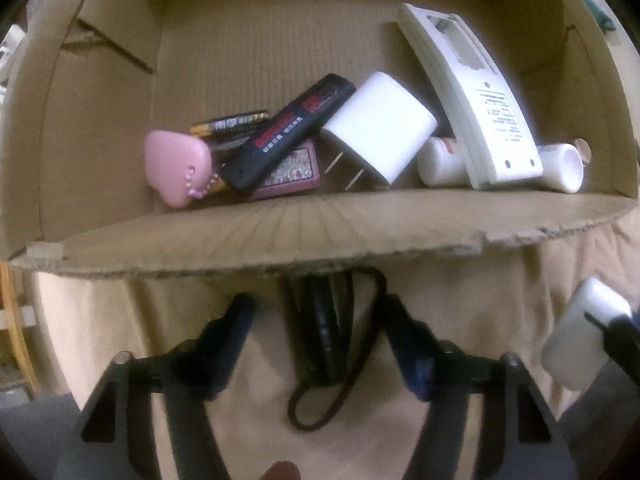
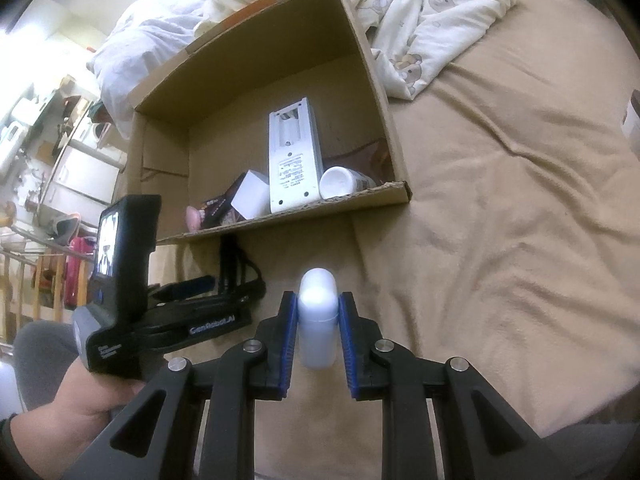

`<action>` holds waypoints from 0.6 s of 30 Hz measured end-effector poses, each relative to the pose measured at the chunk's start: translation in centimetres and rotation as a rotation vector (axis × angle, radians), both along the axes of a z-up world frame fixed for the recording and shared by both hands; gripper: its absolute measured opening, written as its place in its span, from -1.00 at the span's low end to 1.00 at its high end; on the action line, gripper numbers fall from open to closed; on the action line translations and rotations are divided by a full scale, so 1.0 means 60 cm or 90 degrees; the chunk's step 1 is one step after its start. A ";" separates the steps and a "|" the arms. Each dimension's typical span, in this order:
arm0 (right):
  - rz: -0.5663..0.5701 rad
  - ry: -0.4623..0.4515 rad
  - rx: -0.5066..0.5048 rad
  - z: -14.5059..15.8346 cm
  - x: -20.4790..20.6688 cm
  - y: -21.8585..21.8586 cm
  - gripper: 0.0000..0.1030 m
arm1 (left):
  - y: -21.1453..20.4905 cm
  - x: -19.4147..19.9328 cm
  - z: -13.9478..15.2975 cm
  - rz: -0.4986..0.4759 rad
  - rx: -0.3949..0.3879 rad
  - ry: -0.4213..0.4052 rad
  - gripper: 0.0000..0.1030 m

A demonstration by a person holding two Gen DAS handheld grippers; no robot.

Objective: Organize rigid objects
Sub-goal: 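Grasp the white earbud case with the right tool while the left tool grasps the black corded item, then carry the earbud case and black item over the box and release them inside with both tools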

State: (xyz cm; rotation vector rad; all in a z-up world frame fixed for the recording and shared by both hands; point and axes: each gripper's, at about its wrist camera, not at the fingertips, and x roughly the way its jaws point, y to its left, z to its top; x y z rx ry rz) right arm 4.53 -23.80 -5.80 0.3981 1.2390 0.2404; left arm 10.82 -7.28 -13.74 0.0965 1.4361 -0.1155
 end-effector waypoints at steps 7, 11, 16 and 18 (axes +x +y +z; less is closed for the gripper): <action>0.004 0.003 0.002 -0.003 0.004 0.007 -0.56 | 0.039 -0.006 0.017 0.006 -0.009 0.000 -0.62; 0.014 -0.011 0.004 0.006 0.004 0.013 -0.56 | 0.061 -0.033 0.046 0.033 0.001 -0.005 -0.62; 0.012 -0.031 0.024 0.028 -0.006 0.007 -0.56 | 0.086 -0.062 0.119 0.057 -0.003 -0.069 -0.62; 0.014 -0.048 0.025 0.041 -0.010 0.006 -0.56 | 0.098 -0.082 0.150 0.059 -0.001 -0.099 -0.62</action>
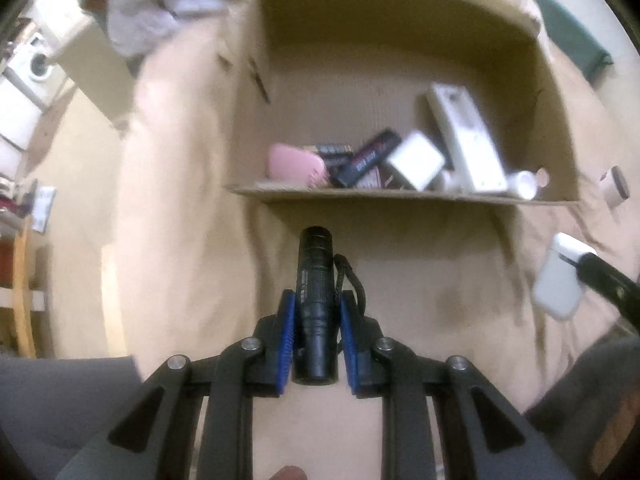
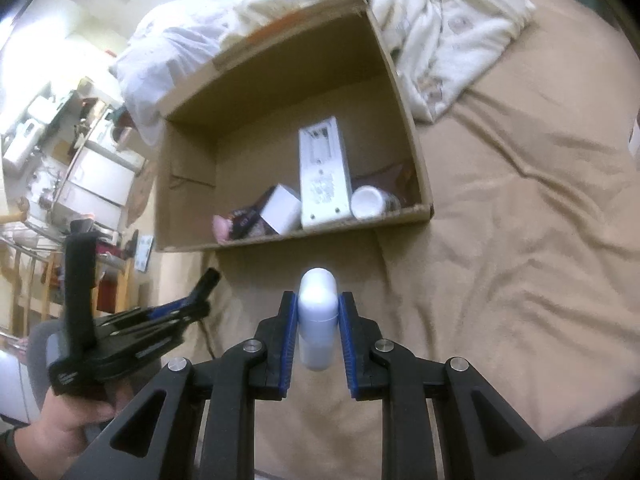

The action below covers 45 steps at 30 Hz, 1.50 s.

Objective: Organize rigid objects
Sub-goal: 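Carry the earbud case and black item over the box and release them inside with both tools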

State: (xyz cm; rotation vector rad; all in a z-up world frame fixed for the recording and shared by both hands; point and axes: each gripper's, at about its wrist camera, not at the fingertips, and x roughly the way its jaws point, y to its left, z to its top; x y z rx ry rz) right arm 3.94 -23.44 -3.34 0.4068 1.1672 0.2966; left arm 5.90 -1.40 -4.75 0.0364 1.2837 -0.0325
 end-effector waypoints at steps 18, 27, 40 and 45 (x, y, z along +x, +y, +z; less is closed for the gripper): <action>0.015 -0.148 -0.008 0.108 0.048 -0.013 -0.56 | 0.020 0.069 0.219 -0.004 -0.038 -0.219 -0.62; 0.018 -0.157 -0.014 0.145 0.139 0.003 -0.56 | -0.006 0.179 0.206 -0.011 -0.034 -0.235 -0.62; 0.020 -0.051 -0.010 0.013 0.200 0.023 -0.56 | -0.018 0.233 0.035 -0.020 -0.027 -0.127 -0.62; 0.024 -0.033 -0.017 -0.013 0.205 0.028 -0.56 | -0.024 0.230 0.008 -0.036 0.003 -0.111 -0.62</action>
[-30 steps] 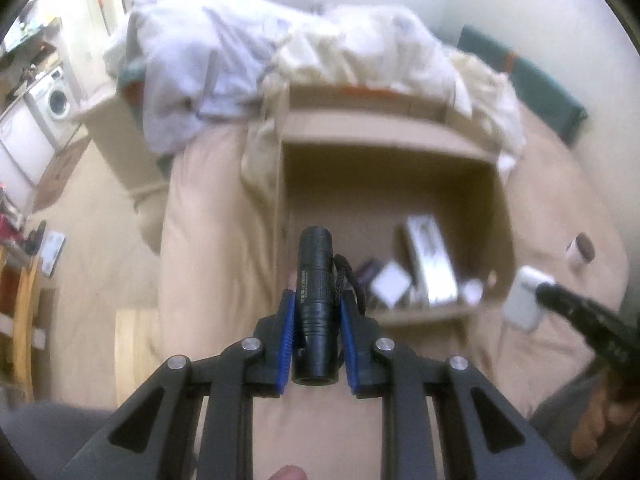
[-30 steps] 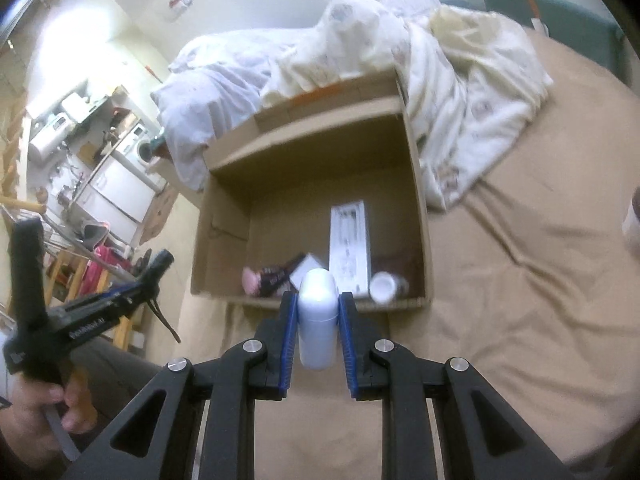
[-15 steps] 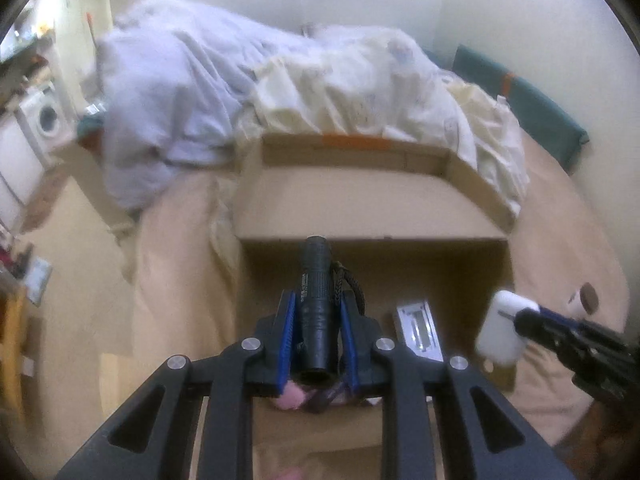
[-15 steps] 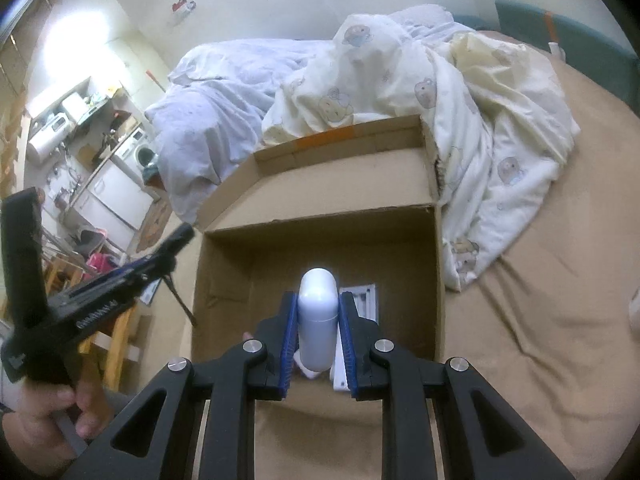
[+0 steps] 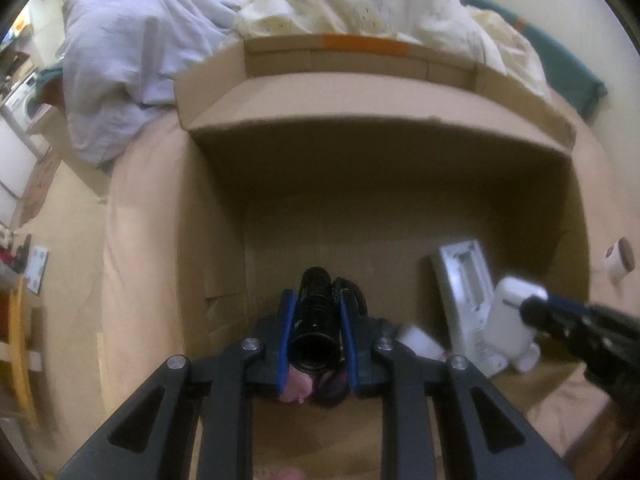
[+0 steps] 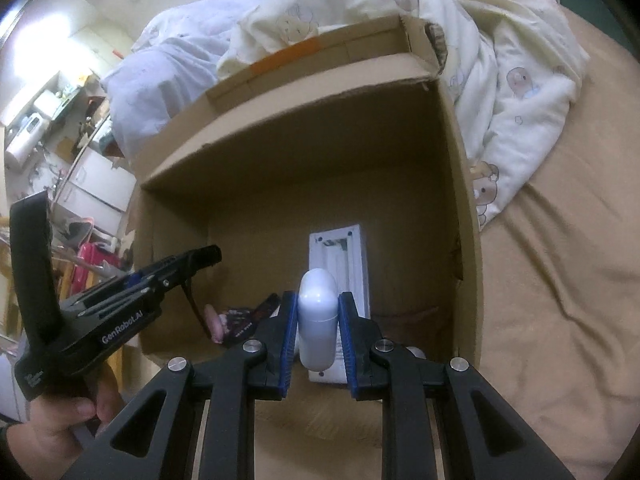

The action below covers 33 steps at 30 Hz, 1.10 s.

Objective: Organize rigid objects
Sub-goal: 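Carry the earbud case and black item over the box and release them inside with both tools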

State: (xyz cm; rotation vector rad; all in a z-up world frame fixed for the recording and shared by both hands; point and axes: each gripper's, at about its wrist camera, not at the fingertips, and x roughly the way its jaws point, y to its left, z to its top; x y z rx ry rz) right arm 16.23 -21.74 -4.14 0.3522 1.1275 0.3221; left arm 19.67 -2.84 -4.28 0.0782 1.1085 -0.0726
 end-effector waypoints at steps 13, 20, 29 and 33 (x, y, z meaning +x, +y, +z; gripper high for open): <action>-0.003 0.000 -0.051 -0.007 0.011 0.005 -0.56 | -0.020 -0.010 -0.028 -0.030 0.053 0.011 -0.62; -0.007 -0.028 -0.111 0.000 0.010 0.011 -0.50 | -0.045 -0.027 -0.029 -0.061 0.072 -0.004 0.27; -0.043 -0.096 -0.056 0.048 -0.001 -0.014 0.83 | -0.033 -0.050 0.020 -0.031 0.024 -0.009 0.85; -0.072 -0.124 -0.029 0.064 -0.008 -0.028 1.00 | 0.000 -0.048 0.056 0.000 -0.009 -0.017 0.92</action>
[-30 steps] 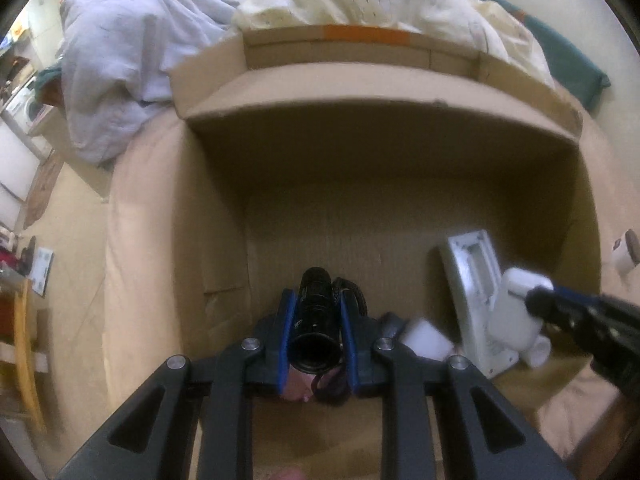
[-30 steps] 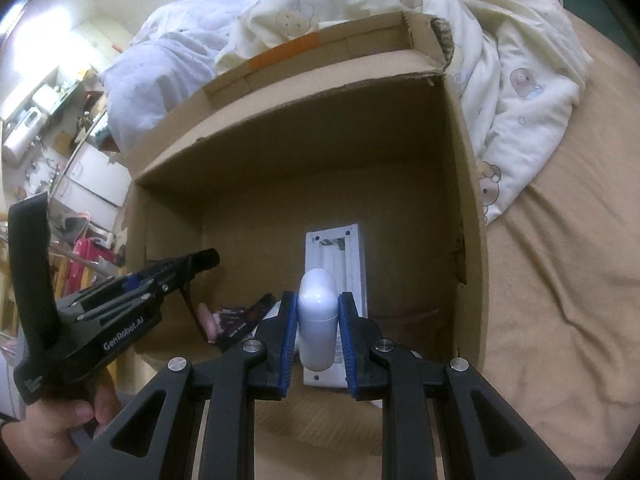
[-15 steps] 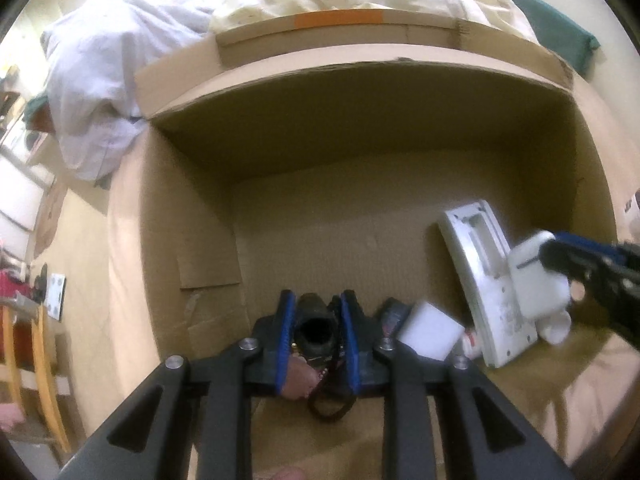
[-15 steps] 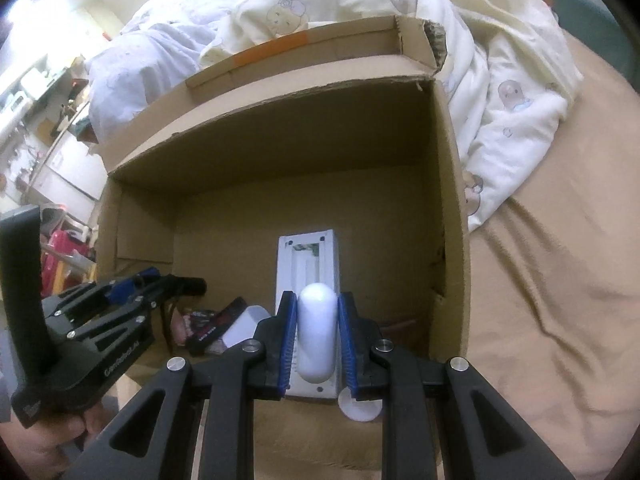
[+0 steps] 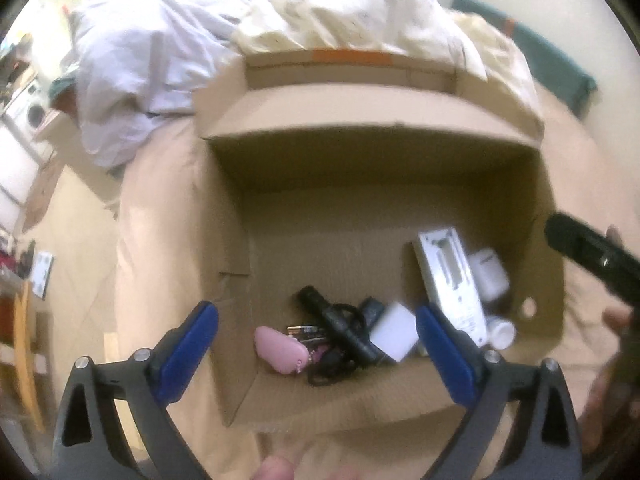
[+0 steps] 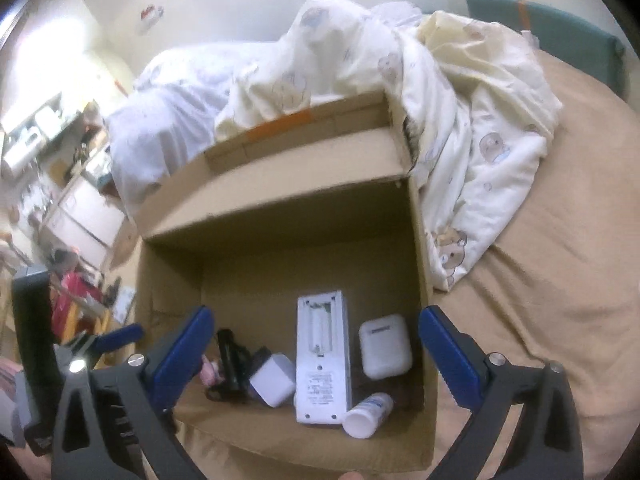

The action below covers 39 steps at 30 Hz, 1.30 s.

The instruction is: Organize rigid objects

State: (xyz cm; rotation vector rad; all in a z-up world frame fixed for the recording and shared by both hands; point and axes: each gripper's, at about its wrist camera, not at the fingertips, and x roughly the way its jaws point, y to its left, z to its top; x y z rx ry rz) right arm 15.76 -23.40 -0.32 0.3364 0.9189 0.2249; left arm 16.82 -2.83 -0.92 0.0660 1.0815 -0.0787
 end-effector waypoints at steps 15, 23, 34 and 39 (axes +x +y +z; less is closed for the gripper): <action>-0.013 -0.043 -0.049 0.078 -0.075 0.016 1.00 | 0.063 -0.106 0.116 0.076 0.118 -0.149 0.93; -0.004 -0.080 -0.059 0.119 -0.160 0.027 1.00 | 0.069 -0.181 0.121 0.052 0.016 -0.121 0.93; -0.008 -0.085 -0.130 0.076 -0.235 0.040 1.00 | 0.077 -0.211 0.065 0.074 -0.014 -0.100 0.99; -0.019 -0.084 -0.147 0.052 -0.235 0.041 1.00 | 0.063 -0.203 0.038 0.056 0.016 -0.075 0.99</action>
